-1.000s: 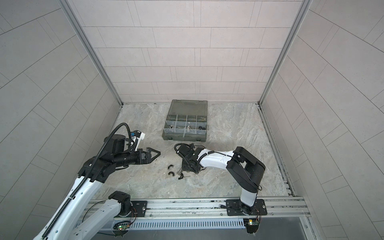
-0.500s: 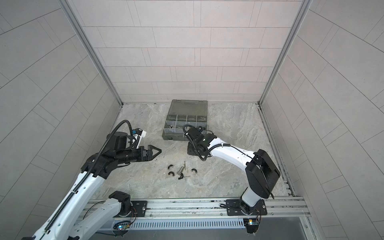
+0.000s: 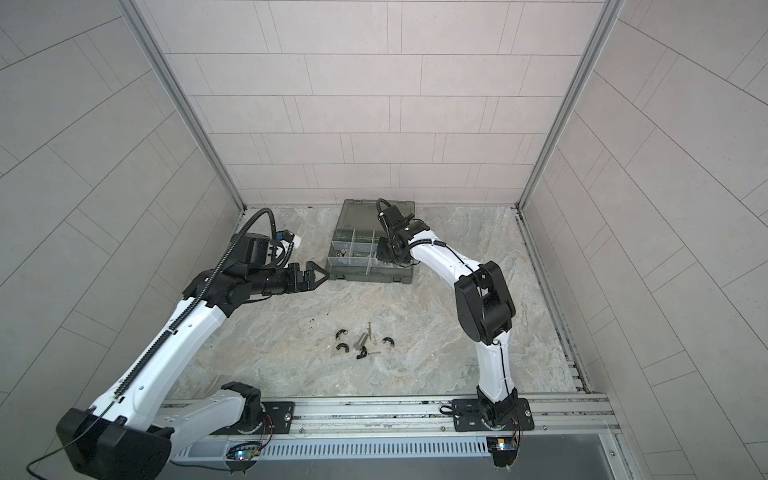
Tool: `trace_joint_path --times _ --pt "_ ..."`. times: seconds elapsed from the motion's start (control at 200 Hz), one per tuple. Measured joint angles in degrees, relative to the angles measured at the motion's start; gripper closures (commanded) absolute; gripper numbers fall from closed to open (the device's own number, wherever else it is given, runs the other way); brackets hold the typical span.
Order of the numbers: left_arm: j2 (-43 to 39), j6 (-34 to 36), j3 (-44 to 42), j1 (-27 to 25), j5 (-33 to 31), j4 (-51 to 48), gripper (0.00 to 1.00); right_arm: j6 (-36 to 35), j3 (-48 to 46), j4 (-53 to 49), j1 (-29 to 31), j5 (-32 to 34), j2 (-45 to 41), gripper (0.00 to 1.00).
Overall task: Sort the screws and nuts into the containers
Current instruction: 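Carry the bolt to the box with the right gripper while the left follows, then open the right gripper to drop the bolt into the compartment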
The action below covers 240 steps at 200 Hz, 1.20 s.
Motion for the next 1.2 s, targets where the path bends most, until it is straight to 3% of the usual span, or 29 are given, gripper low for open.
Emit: trace_joint_path --times 0.255,0.505,0.69,0.826,0.991,1.201 --pt "8.8 -2.3 1.1 0.0 0.1 5.0 0.0 -2.2 10.6 -1.0 -3.2 -3.1 9.4 0.84" --pt "11.8 -4.3 1.6 0.0 1.4 8.3 0.0 -2.4 12.3 -1.0 -4.7 -5.4 12.2 0.83" --pt "11.8 -5.0 1.6 0.0 1.0 9.0 0.0 -3.2 12.2 -0.5 -4.7 -7.1 12.5 0.62" --pt "11.6 -5.6 1.6 0.0 0.2 8.8 0.0 -3.7 11.2 0.8 -4.7 -8.1 12.2 0.58" --pt "8.4 -5.8 0.0 0.0 -0.3 8.1 0.0 -4.6 5.3 1.1 -4.1 -7.7 7.0 0.6" --pt "-0.9 -5.7 -5.0 0.0 -0.7 5.6 0.0 -3.7 -10.6 2.4 -0.8 -6.3 -10.6 0.64"
